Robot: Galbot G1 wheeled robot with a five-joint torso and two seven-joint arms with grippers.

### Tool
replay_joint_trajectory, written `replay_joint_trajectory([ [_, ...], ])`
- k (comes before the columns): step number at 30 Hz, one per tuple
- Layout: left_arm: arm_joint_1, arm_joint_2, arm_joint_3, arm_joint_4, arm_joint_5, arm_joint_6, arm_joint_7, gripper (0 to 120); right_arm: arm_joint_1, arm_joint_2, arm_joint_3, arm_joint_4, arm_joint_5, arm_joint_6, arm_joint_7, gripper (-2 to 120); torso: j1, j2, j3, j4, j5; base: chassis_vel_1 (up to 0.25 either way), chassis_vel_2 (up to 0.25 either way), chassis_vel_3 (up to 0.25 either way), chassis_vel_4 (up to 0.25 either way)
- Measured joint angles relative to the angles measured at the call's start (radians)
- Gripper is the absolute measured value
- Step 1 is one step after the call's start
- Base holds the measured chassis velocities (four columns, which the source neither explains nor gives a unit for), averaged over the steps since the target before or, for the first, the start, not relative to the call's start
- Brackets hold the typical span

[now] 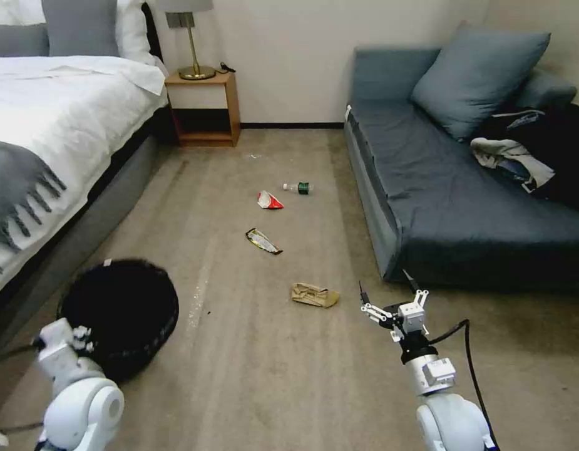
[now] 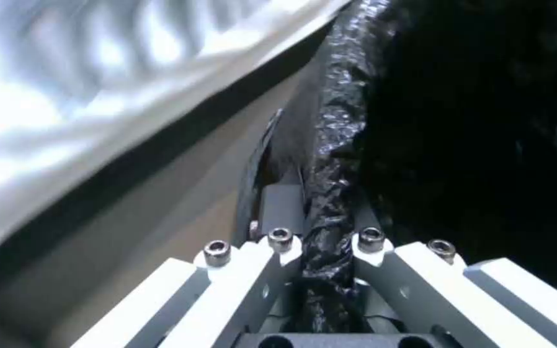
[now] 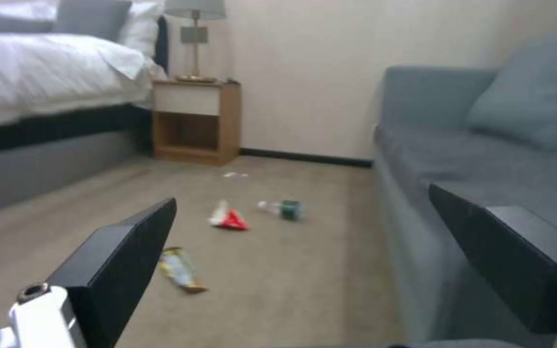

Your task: Pick up the trash bin, then pick up the garbage on the floor and place it into the trash bin.

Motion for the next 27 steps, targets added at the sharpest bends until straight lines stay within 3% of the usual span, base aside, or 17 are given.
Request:
replay_joint_trajectory([
  [1, -0.007, 0.012, -0.003, 0.012, 0.01, -0.002, 0.052, 3, -0.001, -0.005, -0.002, 0.0, 0.028, -0.002, -0.006, 100, 0.0, 0.0, 0.0, 0.0, 0.0, 0.0, 0.0, 0.0, 0.0],
  [2, -0.007, 0.012, -0.003, 0.012, 0.01, -0.002, 0.052, 3, -0.001, -0.005, -0.002, 0.0, 0.028, -0.002, -0.006, 100, 0.0, 0.0, 0.0, 0.0, 0.0, 0.0, 0.0, 0.0, 0.0],
  [4, -0.027, 0.032, -0.017, 0.034, 0.011, 0.006, 0.181, 3, -0.002, -0.021, -0.004, -0.001, 0.069, -0.007, -0.009, 100, 0.0, 0.0, 0.0, 0.0, 0.0002, 0.0, 0.0, 0.0, 0.0],
  [5, -0.035, 0.038, -0.017, 0.043, 0.009, 0.014, 0.207, 3, -0.003, -0.028, -0.007, -0.004, 0.076, -0.006, 0.006, 100, 0.0, 0.0, 0.0, -0.0001, 0.0001, 0.0, 0.0, 0.0, 0.0],
  [10, -0.045, 0.03, -0.018, 0.037, -0.007, 0.069, 0.213, 3, -0.004, -0.038, -0.024, -0.018, 0.076, 0.025, 0.067, 100, 0.0, 0.0, 0.0, 0.0001, 0.0006, 0.0, 0.0, 0.0, 0.0],
  [12, -0.034, -0.002, -0.018, -0.01, -0.031, 0.157, 0.172, 3, -0.008, -0.033, -0.022, -0.022, 0.021, 0.044, 0.068, 100, 0.0, 0.0, 0.0, 0.0001, 0.0003, 0.0, 0.0, 0.0, 0.0],
  [13, -0.034, -0.002, -0.018, -0.01, -0.031, 0.157, 0.172, 3, -0.008, -0.033, -0.022, -0.022, 0.021, 0.044, 0.068, 100, 0.0, 0.0, 0.0, 0.0001, 0.0003, 0.0, 0.0, 0.0, 0.0],
  [16, -0.017, -0.04, -0.022, -0.062, -0.07, 0.25, 0.14, 3, -0.015, -0.023, -0.028, -0.016, -0.019, 0.044, 0.067, 100, 0.0, 0.0, 0.0, 0.0001, 0.0003, 0.0, 0.0, 0.0, 0.0],
  [20, -0.001, -0.057, -0.028, -0.09, -0.077, 0.28, 0.117, 3, -0.023, -0.012, -0.031, -0.004, -0.039, 0.043, 0.044, 100, 0.0, 0.0, 0.0, 0.0001, 0.0004, 0.0, 0.0, 0.0, 0.0],
  [27, 0.018, -0.059, -0.03, -0.109, -0.065, 0.279, 0.105, 3, -0.035, -0.009, -0.026, -0.003, -0.045, 0.059, 0.017, 100, 0.0, 0.0, 0.0, 0.0001, 0.0003, 0.0, 0.0, 0.0, 0.0],
])
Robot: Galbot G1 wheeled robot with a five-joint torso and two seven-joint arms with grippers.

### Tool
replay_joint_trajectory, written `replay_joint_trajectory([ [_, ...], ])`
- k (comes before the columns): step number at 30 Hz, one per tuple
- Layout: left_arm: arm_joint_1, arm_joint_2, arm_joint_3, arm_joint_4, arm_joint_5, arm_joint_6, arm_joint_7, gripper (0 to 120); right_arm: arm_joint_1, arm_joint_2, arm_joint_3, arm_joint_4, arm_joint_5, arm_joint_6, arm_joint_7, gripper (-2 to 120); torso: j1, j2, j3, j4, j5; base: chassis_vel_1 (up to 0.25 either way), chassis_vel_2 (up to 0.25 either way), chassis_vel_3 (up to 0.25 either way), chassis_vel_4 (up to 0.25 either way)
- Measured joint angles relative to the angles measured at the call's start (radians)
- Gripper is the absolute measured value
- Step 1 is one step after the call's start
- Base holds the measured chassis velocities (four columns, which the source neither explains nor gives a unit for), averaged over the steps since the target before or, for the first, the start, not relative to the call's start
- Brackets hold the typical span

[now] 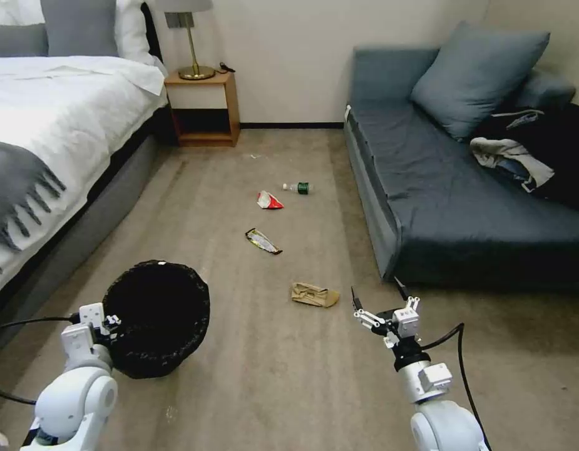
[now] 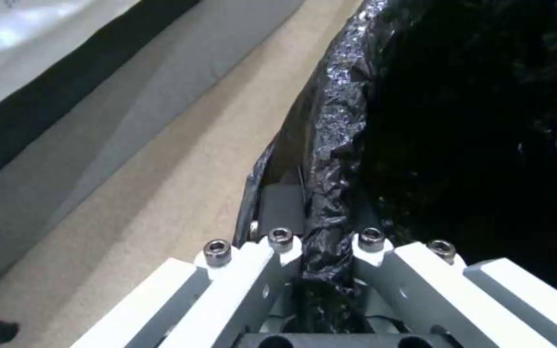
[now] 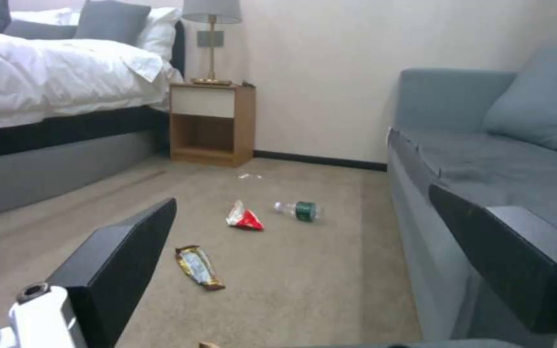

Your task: Pick up the trash bin, then pick up the garbage on the floor and place it into the trash bin.

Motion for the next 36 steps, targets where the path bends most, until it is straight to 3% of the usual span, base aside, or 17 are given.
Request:
replay_joint_trajectory([
  [8, 0.006, -0.002, 0.0, 0.0, -0.002, -0.018, -0.003, 3, -0.009, 0.002, 0.002, 0.007, 0.002, 0.002, 0.006, 100, 0.0, 0.0, 0.0, 0.0001, 0.0, -0.031, 0.034, 0.022, -0.034],
  [23, -0.019, 0.0, 0.001, 0.017, -0.033, -0.007, -0.003, 3, 0.008, -0.011, -0.002, -0.006, 0.025, -0.006, -0.003, 100, 0.0, 0.0, 0.0, -0.0001, -0.0001, -0.178, 0.174, 0.171, -0.171],
  [36, -0.028, -0.005, -0.001, 0.03, -0.031, -0.01, -0.005, 3, 0.031, -0.13, -0.088, -0.032, 0.08, -0.048, 0.024, 100, 0.0, 0.0, 0.0, 0.0, 0.0, -0.137, 0.138, 0.137, -0.141],
])
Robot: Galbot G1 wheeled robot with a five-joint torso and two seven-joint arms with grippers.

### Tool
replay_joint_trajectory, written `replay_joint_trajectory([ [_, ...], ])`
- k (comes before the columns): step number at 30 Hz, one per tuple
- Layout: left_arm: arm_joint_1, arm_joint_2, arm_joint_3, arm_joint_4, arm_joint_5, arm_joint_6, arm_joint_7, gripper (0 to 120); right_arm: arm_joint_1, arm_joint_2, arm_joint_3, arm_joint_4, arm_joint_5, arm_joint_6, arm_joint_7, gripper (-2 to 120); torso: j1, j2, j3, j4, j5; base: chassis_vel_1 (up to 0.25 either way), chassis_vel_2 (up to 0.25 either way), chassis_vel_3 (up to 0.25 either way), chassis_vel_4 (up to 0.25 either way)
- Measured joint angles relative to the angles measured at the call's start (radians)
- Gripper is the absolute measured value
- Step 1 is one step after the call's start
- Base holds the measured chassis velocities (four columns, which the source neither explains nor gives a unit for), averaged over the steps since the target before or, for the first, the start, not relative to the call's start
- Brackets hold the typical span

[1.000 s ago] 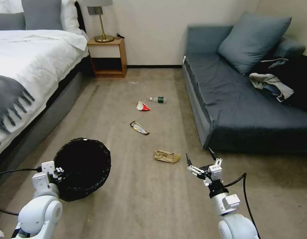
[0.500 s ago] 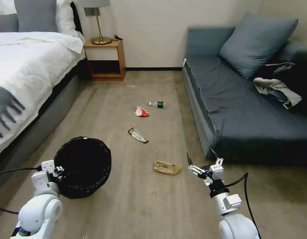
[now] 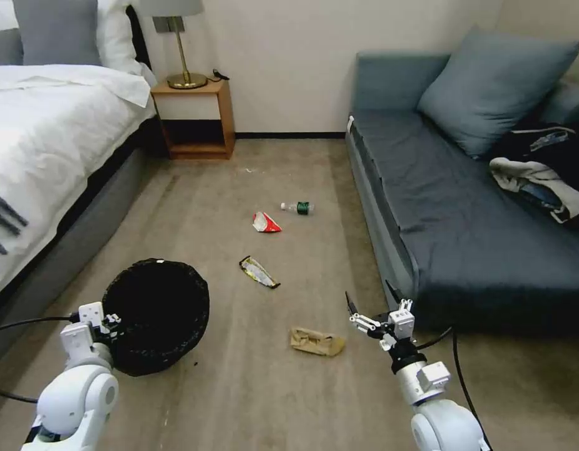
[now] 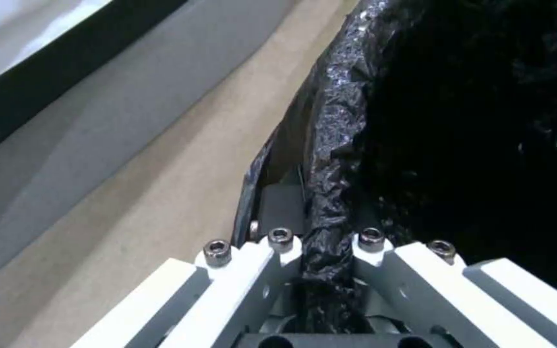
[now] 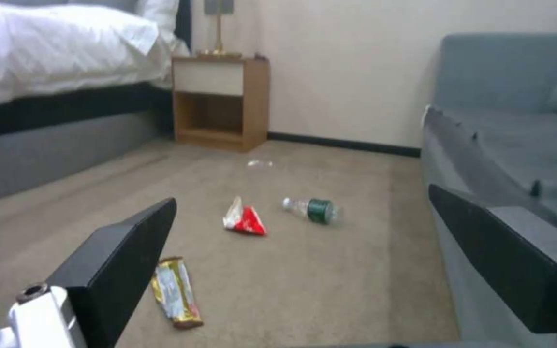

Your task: Pick up the trash bin, then pick up the garbage on the floor and place it into the trash bin.

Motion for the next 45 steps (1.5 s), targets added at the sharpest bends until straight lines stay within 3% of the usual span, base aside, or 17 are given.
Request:
replay_joint_trajectory([
  [10, 0.014, -0.003, -0.004, -0.013, 0.003, -0.001, -0.002, 3, 0.098, -0.224, -0.228, -0.091, 0.099, -0.101, 0.02, 100, 0.0, 0.0, 0.0, 0.0002, 0.0, -0.082, 0.074, 0.086, -0.067],
  [14, 0.021, -0.011, -0.004, -0.024, 0.006, -0.001, -0.006, 3, 0.198, -0.286, -0.302, -0.162, 0.121, -0.267, -0.093, 100, 0.0, 0.0, 0.0, 0.0001, -0.0001, 0.0, 0.0, 0.0, 0.0],
  [20, 0.021, -0.014, -0.003, -0.03, 0.01, 0.0, -0.013, 3, 0.283, -0.262, -0.377, -0.251, 0.13, -0.398, -0.114, 100, 0.0, 0.0, 0.0, 0.0, -0.0002, 0.0, 0.0, 0.0, 0.0],
  [23, 0.025, -0.02, -0.002, -0.038, 0.014, 0.0, -0.016, 3, 0.345, -0.205, -0.408, -0.341, 0.109, -0.476, -0.115, 100, 0.0, 0.0, 0.0, 0.0001, 0.0001, 0.0, 0.0, 0.0, 0.0],
  [31, 0.029, -0.028, 0.0, -0.041, 0.022, -0.007, -0.02, 3, 0.396, -0.165, -0.401, -0.447, 0.037, -0.535, -0.17, 98, 0.0, 0.0, 0.0, 0.0, -0.0003, 0.0, 0.0, 0.0, 0.0],
  [34, 0.029, -0.028, 0.001, -0.037, 0.024, -0.011, -0.021, 3, 0.396, -0.159, -0.402, -0.46, 0.021, -0.542, -0.173, 93, 0.0, 0.0, 0.0, 0.0, -0.0002, 0.0, 0.0, 0.0, 0.0],
  [36, 0.026, -0.027, 0.003, -0.031, 0.025, -0.012, -0.021, 3, 0.391, -0.143, -0.397, -0.484, -0.016, -0.541, -0.178, 80, 0.0, 0.0, 0.0, 0.0, -0.0002, 0.0, 0.0, 0.0, 0.0],
  [45, 0.024, -0.025, 0.006, -0.028, 0.026, -0.014, -0.021, 3, 0.381, -0.122, -0.373, -0.507, -0.042, -0.521, -0.178, 51, 0.0, 0.0, 0.0, 0.0, -0.0001, 0.0, 0.0, 0.0, 0.0],
])
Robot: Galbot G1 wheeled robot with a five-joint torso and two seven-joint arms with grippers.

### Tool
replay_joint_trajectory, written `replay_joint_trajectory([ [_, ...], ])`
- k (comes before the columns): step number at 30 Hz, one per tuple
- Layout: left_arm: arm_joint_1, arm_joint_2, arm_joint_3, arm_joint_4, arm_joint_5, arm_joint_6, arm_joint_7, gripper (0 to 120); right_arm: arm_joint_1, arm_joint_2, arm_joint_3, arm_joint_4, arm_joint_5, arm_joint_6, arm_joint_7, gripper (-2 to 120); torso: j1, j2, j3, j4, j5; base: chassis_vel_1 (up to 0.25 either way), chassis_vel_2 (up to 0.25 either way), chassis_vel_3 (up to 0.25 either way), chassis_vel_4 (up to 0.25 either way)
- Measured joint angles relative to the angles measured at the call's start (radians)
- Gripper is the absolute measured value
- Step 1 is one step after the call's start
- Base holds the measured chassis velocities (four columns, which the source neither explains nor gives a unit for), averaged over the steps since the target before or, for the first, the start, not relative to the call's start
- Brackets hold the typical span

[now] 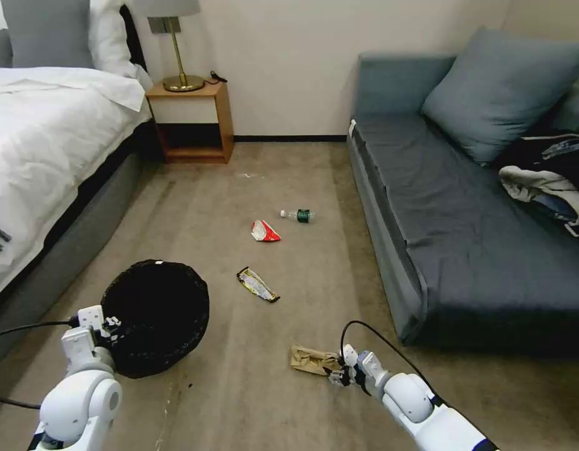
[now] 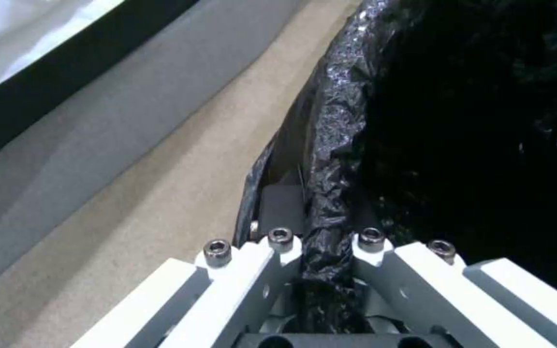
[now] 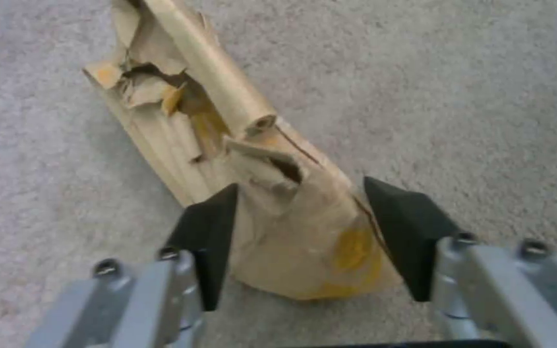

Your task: Pick up the trash bin, then pick up the garbage on the floor and place it into the trash bin.

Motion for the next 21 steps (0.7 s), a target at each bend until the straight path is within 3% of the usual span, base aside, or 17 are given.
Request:
replay_joint_trajectory([
  [4, -0.001, 0.0, 0.002, 0.005, 0.002, -0.005, 0.0, 3, -0.015, 0.003, 0.005, 0.013, -0.004, 0.004, 0.002, 33, 0.0, 0.0, 0.0, 0.0, 0.0, 0.0, 0.0, 0.0, 0.0],
  [9, 0.0, 0.0, 0.004, 0.006, 0.008, -0.008, 0.0, 3, -0.025, 0.006, 0.005, 0.021, -0.018, 0.005, 0.012, 19, 0.0, 0.0, 0.0, 0.0, 0.0, 0.0, 0.0, 0.0, 0.0],
  [12, 0.001, -0.001, 0.007, 0.006, 0.013, -0.008, 0.0, 3, -0.032, 0.008, 0.005, 0.039, -0.019, 0.022, 0.038, 3, 0.0, 0.0, 0.0, -0.0001, 0.0, 0.0, 0.0, 0.0, 0.0],
  [16, 0.002, -0.001, 0.01, 0.005, 0.017, -0.008, 0.0, 3, -0.038, 0.002, 0.003, 0.082, 0.008, 0.047, 0.059, 0, 0.0, 0.0, 0.0, 0.0, 0.0001, 0.0, 0.0, 0.0, 0.0],
  [21, 0.001, -0.007, 0.02, -0.006, 0.03, -0.008, 0.0, 3, -0.026, -0.027, -0.048, 0.225, 0.154, 0.157, 0.086, 0, 0.0, 0.0, 0.0, -0.0002, -0.0001, 0.0, 0.0, 0.0, 0.0],
])
